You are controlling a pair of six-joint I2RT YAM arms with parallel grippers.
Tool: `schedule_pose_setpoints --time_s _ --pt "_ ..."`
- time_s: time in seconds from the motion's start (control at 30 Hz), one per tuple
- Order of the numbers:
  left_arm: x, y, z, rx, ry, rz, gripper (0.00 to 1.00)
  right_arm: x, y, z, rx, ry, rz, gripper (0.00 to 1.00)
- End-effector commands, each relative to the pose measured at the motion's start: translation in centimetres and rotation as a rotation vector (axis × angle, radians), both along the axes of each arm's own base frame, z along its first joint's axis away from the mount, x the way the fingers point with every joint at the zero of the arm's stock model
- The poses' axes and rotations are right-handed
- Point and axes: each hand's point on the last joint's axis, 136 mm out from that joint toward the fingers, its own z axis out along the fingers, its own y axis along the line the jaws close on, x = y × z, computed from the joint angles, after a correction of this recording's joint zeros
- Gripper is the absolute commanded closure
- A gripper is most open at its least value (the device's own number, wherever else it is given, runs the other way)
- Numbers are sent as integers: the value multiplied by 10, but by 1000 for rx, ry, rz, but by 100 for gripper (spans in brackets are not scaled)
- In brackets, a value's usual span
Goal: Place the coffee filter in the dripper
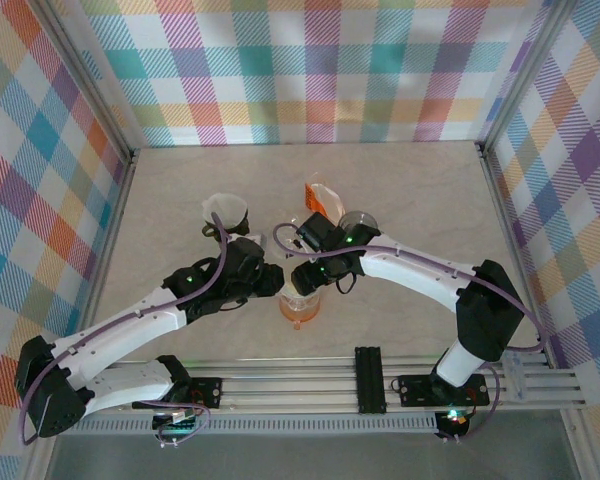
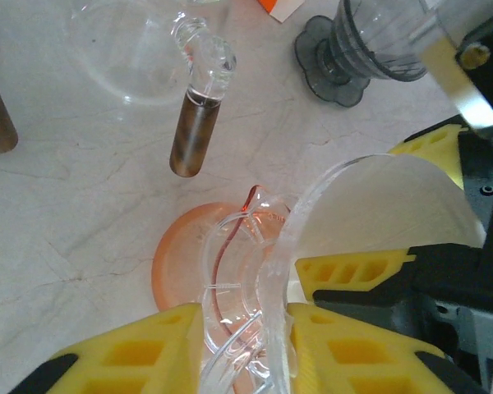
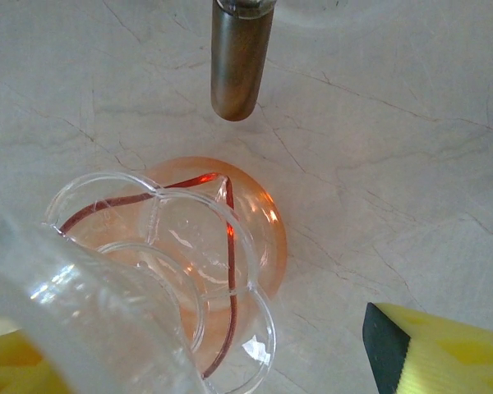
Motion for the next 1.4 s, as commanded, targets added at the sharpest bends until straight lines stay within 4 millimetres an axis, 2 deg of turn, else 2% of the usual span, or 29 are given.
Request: schedule_pose_setpoints --time_s 0.0,0.17,0.43,0.73,0.93,1.37 --pt "-2 8 -11 35 27 15 71 -2 0 -1 -5 -2 -9 24" --pt "-2 5 -11 22 28 6 75 0 4 17 37 -26 -12 24" --pt "-2 6 -11 19 23 8 75 -1 1 53 125 -82 -35 23" --pt "-2 5 -12 12 22 10 74 -4 -21 90 216 -191 -116 22" --pt "-1 5 -11 11 18 13 73 -6 -39 92 235 -232 -179 22" --pt "1 15 4 -2 -25 50 52 -13 -58 81 247 -239 -249 22"
